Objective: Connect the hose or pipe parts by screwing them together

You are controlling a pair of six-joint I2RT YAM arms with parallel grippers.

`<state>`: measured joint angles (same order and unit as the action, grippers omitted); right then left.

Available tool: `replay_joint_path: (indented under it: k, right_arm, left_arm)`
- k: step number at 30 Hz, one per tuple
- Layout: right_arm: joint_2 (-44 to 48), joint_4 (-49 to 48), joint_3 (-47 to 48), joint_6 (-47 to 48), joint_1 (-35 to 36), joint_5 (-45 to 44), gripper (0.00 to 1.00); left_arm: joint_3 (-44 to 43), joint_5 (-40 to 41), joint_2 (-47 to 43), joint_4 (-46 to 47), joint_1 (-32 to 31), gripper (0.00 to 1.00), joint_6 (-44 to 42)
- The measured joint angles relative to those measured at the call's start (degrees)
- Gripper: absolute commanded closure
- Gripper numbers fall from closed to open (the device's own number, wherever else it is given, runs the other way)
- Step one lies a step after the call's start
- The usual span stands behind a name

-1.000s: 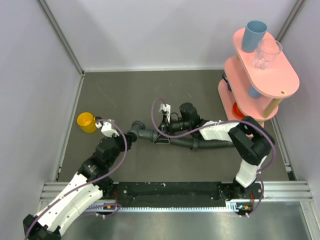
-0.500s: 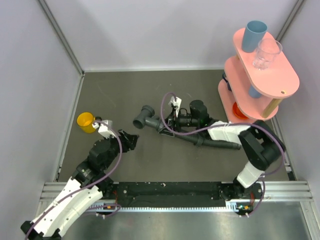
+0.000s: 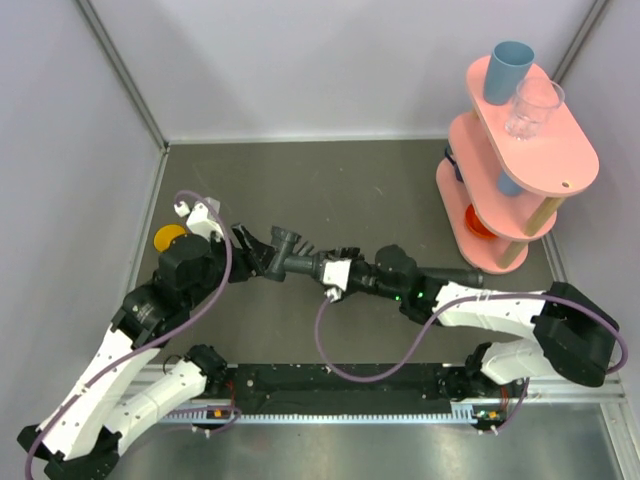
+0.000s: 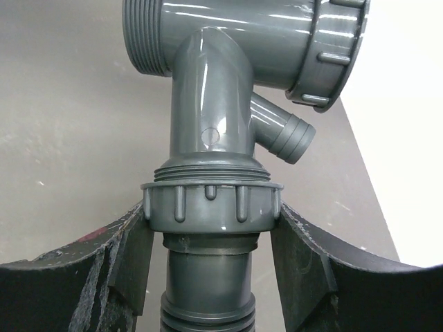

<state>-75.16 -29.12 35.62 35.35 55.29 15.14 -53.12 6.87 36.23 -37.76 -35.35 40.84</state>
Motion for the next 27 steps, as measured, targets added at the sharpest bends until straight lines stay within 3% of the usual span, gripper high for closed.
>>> replay_joint_path:
  k: [14, 27]
  right_arm:
    - [0.1, 0.5, -1.1, 14.6, 7.9, -14.3, 1.00]
    - [-0.3, 0.7, -1.1, 25.2, 13.7, -24.4, 1.00]
  left_arm:
    - [-8.8, -1.7, 7.2, -11.1, 0.5, 0.30, -3.8]
    - [-13.5, 0.0, 16.9, -15.1, 1.4, 0.42, -3.5]
